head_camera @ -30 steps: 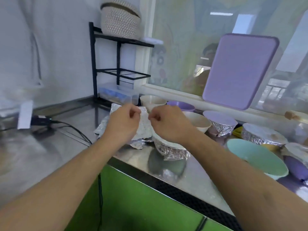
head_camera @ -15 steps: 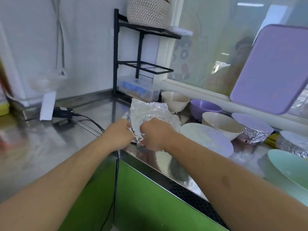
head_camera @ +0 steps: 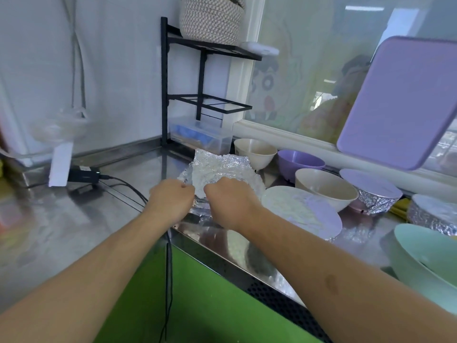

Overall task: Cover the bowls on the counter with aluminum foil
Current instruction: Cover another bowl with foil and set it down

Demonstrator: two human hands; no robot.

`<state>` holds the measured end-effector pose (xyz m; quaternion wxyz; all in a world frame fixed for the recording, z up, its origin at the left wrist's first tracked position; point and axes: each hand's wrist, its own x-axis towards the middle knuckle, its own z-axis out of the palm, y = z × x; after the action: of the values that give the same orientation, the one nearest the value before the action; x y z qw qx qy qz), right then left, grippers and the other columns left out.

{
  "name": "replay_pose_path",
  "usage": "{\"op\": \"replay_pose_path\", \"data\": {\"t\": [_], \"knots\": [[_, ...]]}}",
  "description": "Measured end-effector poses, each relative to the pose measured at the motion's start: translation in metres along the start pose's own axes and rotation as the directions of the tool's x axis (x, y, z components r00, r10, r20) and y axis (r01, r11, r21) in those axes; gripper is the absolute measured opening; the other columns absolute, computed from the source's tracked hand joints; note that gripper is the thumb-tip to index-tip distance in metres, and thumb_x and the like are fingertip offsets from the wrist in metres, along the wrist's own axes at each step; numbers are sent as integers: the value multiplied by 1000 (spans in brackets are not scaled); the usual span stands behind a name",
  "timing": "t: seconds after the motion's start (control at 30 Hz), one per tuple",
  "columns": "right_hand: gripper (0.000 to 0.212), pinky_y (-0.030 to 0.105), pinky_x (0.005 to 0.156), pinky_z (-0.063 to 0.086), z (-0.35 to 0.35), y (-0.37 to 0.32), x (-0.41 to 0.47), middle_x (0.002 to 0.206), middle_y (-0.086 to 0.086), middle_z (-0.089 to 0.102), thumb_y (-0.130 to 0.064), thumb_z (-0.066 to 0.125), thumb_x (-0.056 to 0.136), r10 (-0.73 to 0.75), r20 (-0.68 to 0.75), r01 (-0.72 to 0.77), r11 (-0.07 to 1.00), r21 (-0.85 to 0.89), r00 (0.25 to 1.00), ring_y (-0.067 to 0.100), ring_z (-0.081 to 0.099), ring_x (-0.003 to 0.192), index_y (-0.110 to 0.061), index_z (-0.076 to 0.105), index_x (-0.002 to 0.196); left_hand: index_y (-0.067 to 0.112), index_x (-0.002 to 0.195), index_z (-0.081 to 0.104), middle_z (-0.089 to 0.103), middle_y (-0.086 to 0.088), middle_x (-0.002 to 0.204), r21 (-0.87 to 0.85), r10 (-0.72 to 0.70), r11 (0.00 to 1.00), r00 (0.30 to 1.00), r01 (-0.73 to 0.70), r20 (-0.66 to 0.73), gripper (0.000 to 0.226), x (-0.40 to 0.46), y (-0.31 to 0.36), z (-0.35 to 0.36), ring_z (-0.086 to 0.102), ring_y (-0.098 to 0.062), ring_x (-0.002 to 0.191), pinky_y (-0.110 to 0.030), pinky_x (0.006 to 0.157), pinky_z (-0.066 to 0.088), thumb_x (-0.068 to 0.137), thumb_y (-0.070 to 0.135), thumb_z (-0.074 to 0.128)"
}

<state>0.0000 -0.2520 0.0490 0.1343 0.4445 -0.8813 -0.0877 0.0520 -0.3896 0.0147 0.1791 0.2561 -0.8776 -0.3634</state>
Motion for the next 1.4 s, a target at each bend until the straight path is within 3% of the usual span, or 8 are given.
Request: {"op": "replay_pose_path", "data": {"t": [0.13,0.27,0.43,0.6,0.77,1.07,1.27,1.4], "knots": [[20,38,65,32,-7,0,-3,105,11,67,-10,58,96,18,-133,-14,1000,27,991,36,68,93,-11,57,116,-1,97,65,70,-19,74,-486,-149,855,983,182,107,28,4,15,-5,74,-33,69,-49,73,63,100,23,52],[35,37,61,29,-8,-3,-9,103,7,69,-17,61,96,-94,-266,98,995,1,959,36,70,88,-9,56,130,4,118,58,70,-17,83,-753,-168,561,938,344,303,19,7,21,-11,72,-27,63,-35,51,60,107,18,51],[24,36,66,36,-4,0,-20,102,6,68,-32,51,102,-128,-300,196,959,207,945,35,67,91,-14,63,114,-5,93,58,56,-15,75,-698,-251,629,939,342,234,19,8,21,-14,55,-27,62,-30,43,54,93,-16,43],[26,44,84,56,-16,23,-34,117,7,71,-28,51,102,85,-325,74,892,446,942,32,66,104,-14,66,119,-3,97,65,67,-15,85,-812,-244,548,967,203,77,26,2,36,-35,65,-23,72,-42,66,66,94,-19,45],[32,29,96,44,-45,57,-57,134,4,66,-23,56,101,344,-363,-46,778,627,866,23,60,121,-15,65,131,7,93,56,55,-12,87,-874,-160,475,987,103,29,28,-17,70,-42,55,-19,75,-37,62,65,102,-15,43],[46,32,92,44,-74,161,-161,135,-2,60,-21,61,95,722,-60,-382,433,816,689,20,58,117,-17,60,140,-2,109,71,79,-14,99,-840,49,525,981,135,188,28,-64,158,6,74,-19,76,-36,64,64,95,-15,50],[14,56,73,59,-62,228,-253,73,13,59,-1,73,68,835,170,-350,28,936,523,25,57,71,6,66,78,4,103,70,76,-13,94,-802,185,575,929,163,321,28,-101,223,77,70,-21,74,-35,60,63,96,-13,49],[33,37,65,53,-53,257,-317,80,17,67,10,79,74,869,206,-361,-35,932,450,25,62,67,10,70,106,-1,97,69,74,-13,81,-753,240,625,867,206,436,19,-132,258,120,68,-22,62,-37,64,63,93,-13,55]]}}
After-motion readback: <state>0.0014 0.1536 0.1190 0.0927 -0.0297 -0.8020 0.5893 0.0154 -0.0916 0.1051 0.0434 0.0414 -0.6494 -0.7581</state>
